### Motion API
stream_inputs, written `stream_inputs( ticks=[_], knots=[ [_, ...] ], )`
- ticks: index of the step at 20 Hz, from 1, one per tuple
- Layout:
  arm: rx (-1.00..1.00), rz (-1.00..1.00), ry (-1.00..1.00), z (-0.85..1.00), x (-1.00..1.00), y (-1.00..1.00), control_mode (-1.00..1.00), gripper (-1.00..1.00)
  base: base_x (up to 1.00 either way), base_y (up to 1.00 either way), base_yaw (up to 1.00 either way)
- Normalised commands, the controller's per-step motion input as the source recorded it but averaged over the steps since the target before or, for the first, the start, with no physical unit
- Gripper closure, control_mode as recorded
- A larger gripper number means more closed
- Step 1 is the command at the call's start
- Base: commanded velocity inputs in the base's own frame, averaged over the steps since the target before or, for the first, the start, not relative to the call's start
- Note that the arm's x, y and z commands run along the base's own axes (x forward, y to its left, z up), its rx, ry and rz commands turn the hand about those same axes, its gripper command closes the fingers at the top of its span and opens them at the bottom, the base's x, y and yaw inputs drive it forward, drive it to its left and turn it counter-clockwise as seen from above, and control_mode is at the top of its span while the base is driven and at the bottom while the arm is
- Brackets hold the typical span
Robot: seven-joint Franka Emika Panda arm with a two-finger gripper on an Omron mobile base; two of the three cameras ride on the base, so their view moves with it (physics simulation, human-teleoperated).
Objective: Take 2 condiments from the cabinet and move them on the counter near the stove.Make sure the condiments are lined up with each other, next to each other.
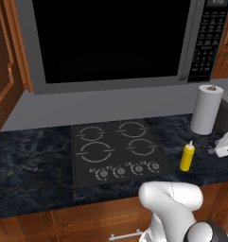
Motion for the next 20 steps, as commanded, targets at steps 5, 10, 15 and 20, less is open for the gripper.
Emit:
stream_inputs(
  ticks=[5,10,15,20],
  knots=[
    [-0.10,-0.22,0.03,0.39,-0.01,0.53,-1.00,-1.00,0.00,0.00,0.00],
    [-0.08,-0.21,0.00,0.22,0.00,0.63,-1.00,-1.00,0.00,0.00,0.00],
    [-0.07,-0.22,0.02,0.23,0.00,0.63,-1.00,-1.00,0.00,0.00,0.00],
    [-0.06,-0.19,0.13,0.07,0.04,0.50,-1.00,-1.00,0.00,0.00,0.00]
  ],
)
